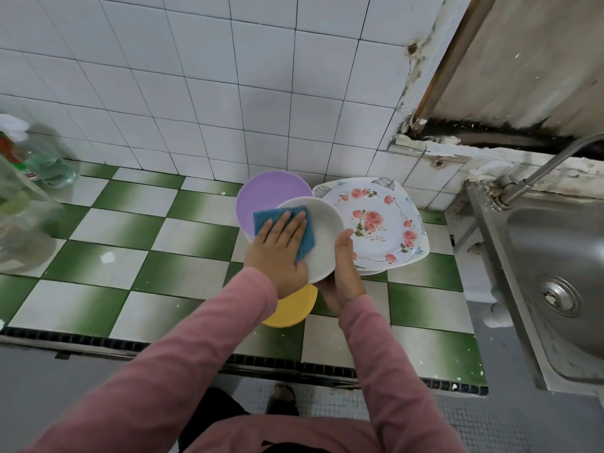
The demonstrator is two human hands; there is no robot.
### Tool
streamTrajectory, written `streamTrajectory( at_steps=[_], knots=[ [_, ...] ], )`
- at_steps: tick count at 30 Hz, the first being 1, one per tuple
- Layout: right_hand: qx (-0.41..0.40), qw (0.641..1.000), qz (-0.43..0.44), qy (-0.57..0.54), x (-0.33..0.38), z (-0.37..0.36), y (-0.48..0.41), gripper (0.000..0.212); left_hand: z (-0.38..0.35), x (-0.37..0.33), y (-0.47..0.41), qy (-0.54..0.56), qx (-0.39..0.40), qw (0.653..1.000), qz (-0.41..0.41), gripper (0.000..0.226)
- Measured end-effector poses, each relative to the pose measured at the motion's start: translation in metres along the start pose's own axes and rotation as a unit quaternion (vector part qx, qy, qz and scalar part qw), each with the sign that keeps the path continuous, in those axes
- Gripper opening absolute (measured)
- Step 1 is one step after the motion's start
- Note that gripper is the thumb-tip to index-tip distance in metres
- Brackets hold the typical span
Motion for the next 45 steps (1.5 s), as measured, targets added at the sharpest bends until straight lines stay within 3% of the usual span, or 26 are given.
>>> streamTrajectory(
  at_steps=[2,5,8,10,12,14,16,18,22,24,27,30,32,34,36,39,42,45],
  knots=[
    [0.023,1.000,0.005,-0.001,0.002,-0.003,0.003,0.087,-0.002,-0.001,0.000,0.051,-0.053,0.997,-0.024,0.079],
    [0.053,0.999,0.009,-0.011,0.002,-0.007,0.003,0.074,-0.012,-0.005,0.001,0.141,-0.003,0.987,-0.077,0.095],
    [0.025,1.000,0.002,0.001,0.002,-0.003,0.002,0.082,-0.012,-0.009,0.008,0.139,0.064,0.982,-0.114,0.110],
    [0.012,1.000,-0.011,-0.009,0.003,0.001,0.000,0.093,-0.010,-0.010,0.010,0.085,0.069,0.984,-0.139,0.110],
    [0.006,1.000,-0.010,-0.014,0.007,0.005,-0.002,0.096,-0.006,-0.013,0.012,0.022,0.038,0.984,-0.172,0.098],
    [0.000,1.000,-0.013,-0.018,0.013,0.010,-0.004,0.088,0.002,-0.015,0.012,0.016,-0.020,0.981,-0.190,0.071],
    [0.005,0.999,-0.046,-0.021,0.018,0.014,-0.004,0.077,0.014,-0.016,0.013,0.063,-0.064,0.976,-0.197,0.050],
    [-0.004,0.994,-0.102,-0.027,0.018,0.019,-0.003,0.078,0.024,-0.018,0.016,0.111,-0.058,0.974,-0.188,0.036],
    [-0.071,0.986,-0.149,0.006,0.026,0.032,-0.002,0.083,0.035,-0.017,0.013,0.198,-0.065,0.967,-0.144,0.029],
    [-0.067,0.987,-0.146,0.015,0.028,0.035,-0.003,0.083,0.040,-0.011,0.011,0.356,-0.048,0.928,-0.098,0.027],
    [-0.043,0.983,-0.177,-0.016,0.014,0.030,-0.001,0.087,0.046,0.000,0.007,0.621,-0.017,0.783,-0.016,0.036],
    [-0.019,0.968,-0.210,-0.138,-0.002,0.015,0.005,0.072,0.042,0.008,0.004,0.767,-0.016,0.641,0.025,0.048],
    [-0.024,0.957,-0.204,-0.205,-0.004,0.007,0.009,0.062,0.035,0.012,0.002,0.820,-0.010,0.570,0.045,0.062],
    [-0.042,0.951,-0.181,-0.246,-0.002,0.006,0.009,0.045,0.034,0.017,0.002,0.838,-0.009,0.542,0.066,0.063],
    [-0.044,0.949,-0.134,-0.282,0.008,0.006,0.008,0.042,0.032,0.023,0.002,0.834,-0.016,0.544,0.089,0.056],
    [-0.017,0.944,-0.080,-0.320,0.031,-0.002,0.007,0.033,0.016,0.033,0.001,0.840,-0.027,0.526,0.131,0.076],
    [-0.025,0.949,-0.038,-0.311,0.055,-0.008,0.009,0.022,-0.001,0.044,0.005,0.850,-0.061,0.483,0.200,0.052],
    [-0.072,0.969,0.029,-0.236,0.077,-0.007,0.012,0.026,-0.004,0.052,0.007,0.839,-0.125,0.469,0.245,0.051]
  ],
)
Point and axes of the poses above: each hand's wrist, its own y-axis away from the middle knuckle, its own z-axis out of the back of the hand, x = y × z, the point moved 7 cm from there along -y, towards the middle knuckle, and after that the axes turned 5 degrees about -x, right-handed, at the moved point
